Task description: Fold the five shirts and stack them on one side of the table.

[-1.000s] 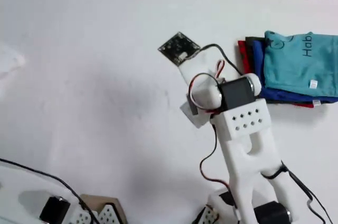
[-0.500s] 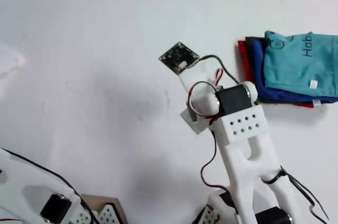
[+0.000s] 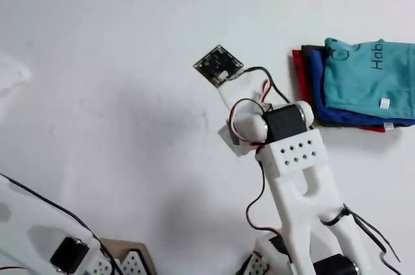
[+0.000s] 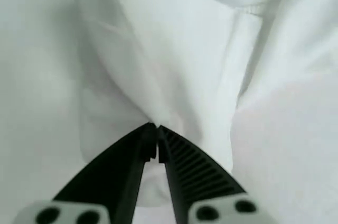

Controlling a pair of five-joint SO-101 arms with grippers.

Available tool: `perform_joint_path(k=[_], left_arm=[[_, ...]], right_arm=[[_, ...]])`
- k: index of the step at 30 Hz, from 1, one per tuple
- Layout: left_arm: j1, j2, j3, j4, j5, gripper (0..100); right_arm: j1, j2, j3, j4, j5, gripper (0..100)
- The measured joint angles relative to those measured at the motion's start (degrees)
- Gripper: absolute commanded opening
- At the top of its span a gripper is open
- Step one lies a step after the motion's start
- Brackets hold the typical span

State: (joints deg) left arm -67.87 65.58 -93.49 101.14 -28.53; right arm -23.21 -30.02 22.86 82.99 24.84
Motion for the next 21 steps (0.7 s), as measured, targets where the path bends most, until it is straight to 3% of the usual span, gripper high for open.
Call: perform_joint_path(k=[5, 12, 16, 21], left_arm=[[1.1, -1.2, 0.0, 0.2, 0.4, 3], [4.7, -6.6, 2.3, 0.3, 6.4, 3], [8.4, -12.3, 12.1, 0.3, 9.3, 3], [14.1, -23.5, 32.9, 0.3, 12.0, 3]], right_arm=[[0.1, 0.0, 0.2, 0.0, 0.0, 16.3], [0.0, 0.0, 0.5, 0.0, 0.0, 16.3], [0.0, 0.0, 0.9, 0.0, 0.0, 16.3], [0.0, 0.0, 1.1, -0.2, 0.0, 16.3]])
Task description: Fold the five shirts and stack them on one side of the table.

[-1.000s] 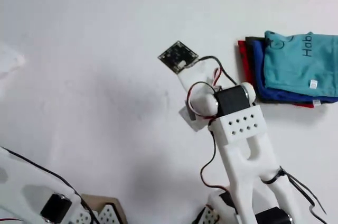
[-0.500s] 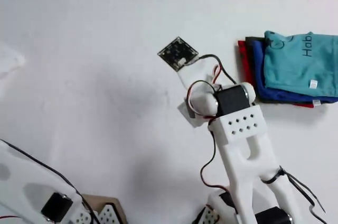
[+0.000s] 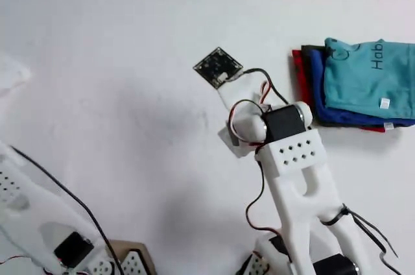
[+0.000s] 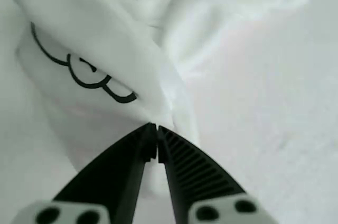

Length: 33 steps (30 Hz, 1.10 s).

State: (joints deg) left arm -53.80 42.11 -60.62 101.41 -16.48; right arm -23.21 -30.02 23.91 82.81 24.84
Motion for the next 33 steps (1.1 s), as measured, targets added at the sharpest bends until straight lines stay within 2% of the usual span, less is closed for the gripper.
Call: perform_joint_path(k=[6, 11, 16, 23, 27, 31, 33], left_arm=[[11.2, -16.9, 25.8, 0.0, 0.2, 3], [22.2, -31.8, 39.3, 0.0, 0.2, 3], [33.8, -44.1, 46.9, 0.0, 0.1, 3], [48.9, -52.7, 47.9, -0.1, 3.3, 3], [49.6, -53.5, 48.4, -0.2, 3.7, 4], [42.7, -53.5, 48.4, -0.4, 3.6, 15], [37.9, -53.5, 48.7, -0.9, 1.2, 20]], right_arm=[[0.0, 0.0, 0.0, 0.0, 0.0, 16.3], [0.7, 0.0, 0.0, 0.0, 0.0, 16.3], [6.9, 0.0, 0.0, 0.0, 0.0, 16.3], [14.7, 0.0, 0.0, 0.0, 0.0, 16.3], [15.7, 0.0, 0.0, 0.0, 0.0, 16.3], [15.7, 0.0, 0.0, 0.0, 0.0, 16.3], [15.8, 0.0, 0.0, 0.0, 0.0, 16.3]])
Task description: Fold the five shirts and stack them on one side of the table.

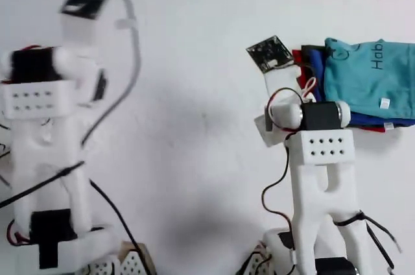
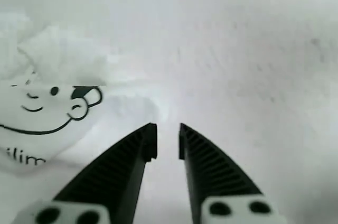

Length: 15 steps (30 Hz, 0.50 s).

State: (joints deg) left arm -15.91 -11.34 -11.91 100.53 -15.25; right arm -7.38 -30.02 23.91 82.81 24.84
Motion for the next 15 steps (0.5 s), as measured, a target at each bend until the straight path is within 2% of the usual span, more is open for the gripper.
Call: perform_joint_path(k=[4, 9, 15], left_arm=[[-10.6, 0.5, 2.6, -3.6, -6.2, 21], [-23.1, 7.7, 9.7, -13.7, -7.6, 21], [-27.6, 21.1, 10.3, -20.5, -6.2, 21]], right_arm=[[0.0, 0.0, 0.0, 0.0, 0.0, 16.3], [0.0, 0.0, 0.0, 0.0, 0.0, 16.3], [0.0, 0.0, 0.0, 0.0, 0.0, 16.3]])
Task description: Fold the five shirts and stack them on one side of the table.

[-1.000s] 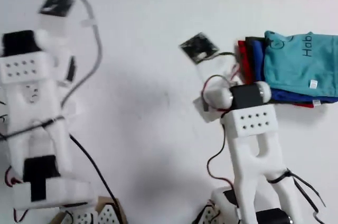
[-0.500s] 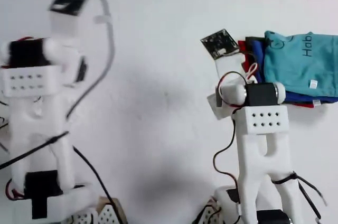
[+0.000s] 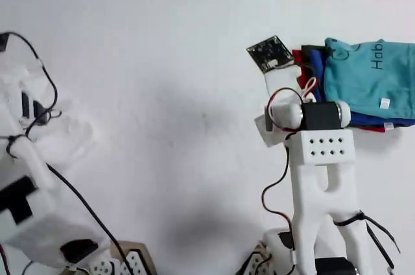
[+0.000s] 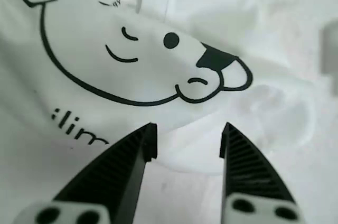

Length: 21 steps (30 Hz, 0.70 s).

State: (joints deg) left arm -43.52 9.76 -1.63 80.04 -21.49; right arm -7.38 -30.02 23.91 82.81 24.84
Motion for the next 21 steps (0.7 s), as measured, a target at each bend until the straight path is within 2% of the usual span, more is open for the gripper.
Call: perform_joint_path(k=[15, 17, 19, 21], left_arm=[[-0.9, 24.9, -14.4, -0.4, 1.9, 21], [-0.9, 25.6, -14.9, -0.4, 1.9, 14], [-0.8, 25.8, -15.0, -0.4, 1.9, 1], [-0.8, 25.8, -15.0, -0.4, 1.9, 4]], right_arm=[[0.0, 0.0, 0.0, 0.0, 0.0, 16.3], [0.0, 0.0, 0.0, 0.0, 0.0, 16.3], [0.0, 0.0, 0.0, 0.0, 0.0, 16.3], [0.0, 0.0, 0.0, 0.0, 0.0, 16.3]])
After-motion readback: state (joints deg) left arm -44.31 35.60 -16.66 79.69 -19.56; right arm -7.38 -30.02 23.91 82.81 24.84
